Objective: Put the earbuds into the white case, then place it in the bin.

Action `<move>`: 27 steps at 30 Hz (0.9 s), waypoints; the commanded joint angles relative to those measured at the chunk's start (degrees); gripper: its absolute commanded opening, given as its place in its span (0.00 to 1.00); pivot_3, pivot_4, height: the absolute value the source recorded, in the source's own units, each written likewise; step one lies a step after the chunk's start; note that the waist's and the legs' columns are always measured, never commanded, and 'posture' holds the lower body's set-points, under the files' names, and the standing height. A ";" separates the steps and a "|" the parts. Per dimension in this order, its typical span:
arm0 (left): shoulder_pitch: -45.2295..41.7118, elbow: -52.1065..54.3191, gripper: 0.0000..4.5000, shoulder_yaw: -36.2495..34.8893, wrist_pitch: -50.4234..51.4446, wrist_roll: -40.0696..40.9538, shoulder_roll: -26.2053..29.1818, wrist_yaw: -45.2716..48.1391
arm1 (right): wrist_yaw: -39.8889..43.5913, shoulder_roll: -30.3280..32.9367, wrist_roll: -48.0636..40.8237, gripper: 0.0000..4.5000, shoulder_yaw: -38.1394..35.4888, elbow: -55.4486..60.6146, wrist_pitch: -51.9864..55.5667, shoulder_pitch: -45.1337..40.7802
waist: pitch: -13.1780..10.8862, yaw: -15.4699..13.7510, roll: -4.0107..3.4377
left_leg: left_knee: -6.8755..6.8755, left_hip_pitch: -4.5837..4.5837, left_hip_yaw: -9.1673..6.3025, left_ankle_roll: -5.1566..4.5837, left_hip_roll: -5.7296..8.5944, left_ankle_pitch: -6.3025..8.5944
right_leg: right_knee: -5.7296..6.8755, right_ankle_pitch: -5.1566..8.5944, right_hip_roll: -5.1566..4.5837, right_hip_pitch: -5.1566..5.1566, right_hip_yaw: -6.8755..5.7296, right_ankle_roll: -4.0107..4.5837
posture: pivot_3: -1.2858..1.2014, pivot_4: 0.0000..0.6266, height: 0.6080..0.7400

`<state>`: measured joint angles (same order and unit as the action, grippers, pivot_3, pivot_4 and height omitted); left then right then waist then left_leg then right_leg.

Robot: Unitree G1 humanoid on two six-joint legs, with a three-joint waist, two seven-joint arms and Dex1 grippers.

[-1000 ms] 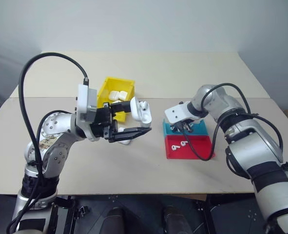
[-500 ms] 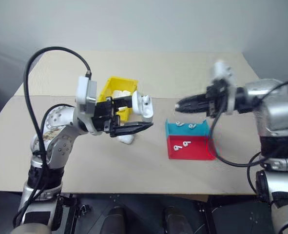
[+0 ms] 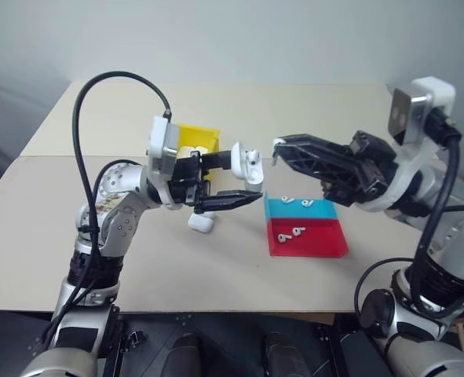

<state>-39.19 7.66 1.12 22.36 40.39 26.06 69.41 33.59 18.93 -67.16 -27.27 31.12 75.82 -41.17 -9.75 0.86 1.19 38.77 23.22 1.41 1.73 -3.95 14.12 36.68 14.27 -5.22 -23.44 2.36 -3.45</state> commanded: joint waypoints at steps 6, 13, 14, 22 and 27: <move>-1.44 0.36 0.62 -0.57 -1.25 -0.16 -0.07 1.30 | -6.03 2.95 -5.85 0.13 6.01 0.58 -6.70 1.08 | 0.00 0.01 0.00 | 0.00 0.00 0.00 0.00 0.00 0.00 | -0.04 0.00 0.01 -0.01 0.00 0.00 | 0.52 0.24 1.00; -1.04 0.97 0.62 -0.71 -1.59 -0.65 -0.20 0.79 | -7.31 7.70 -9.53 0.13 8.61 1.14 -9.66 3.43 | 0.00 -0.01 0.00 | 0.00 0.03 -0.01 -0.01 0.00 0.00 | -0.18 0.01 0.01 -0.01 0.00 -0.01 | 0.52 0.24 1.00; -0.96 1.05 0.62 -0.72 -1.61 -0.72 -0.19 0.74 | -7.15 8.26 -10.01 0.13 9.02 1.17 -10.19 3.74 | 0.00 -0.01 0.00 | 0.00 0.03 -0.01 -0.01 0.00 0.00 | -0.18 0.01 0.00 -0.01 -0.01 -0.01 | 0.52 0.24 1.00; -1.08 1.01 0.62 -0.86 -1.86 -1.19 -0.38 0.82 | -6.93 12.33 -9.97 0.13 13.24 1.55 -14.16 5.24 | 0.00 0.00 0.01 | 0.00 0.03 -0.02 -0.02 0.00 0.01 | -0.24 0.00 0.01 -0.01 -0.01 -0.01 | 0.52 0.24 1.00; -1.12 1.41 0.62 -0.93 -1.60 -1.13 -0.56 0.67 | -8.64 14.64 -10.01 0.56 14.46 1.25 -15.46 5.46 | 0.00 -0.04 0.01 | 0.00 0.06 -0.02 -0.02 0.00 0.01 | -0.28 0.00 0.01 -0.01 -0.01 -0.01 | 0.52 0.24 1.00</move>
<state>-39.35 6.77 1.24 22.00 38.25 25.74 70.12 25.80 32.61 -76.82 -13.72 31.34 61.11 -35.82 -9.75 0.82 1.20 38.76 23.29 1.40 1.71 -3.95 14.14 36.38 14.27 -5.21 -23.45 2.35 -3.46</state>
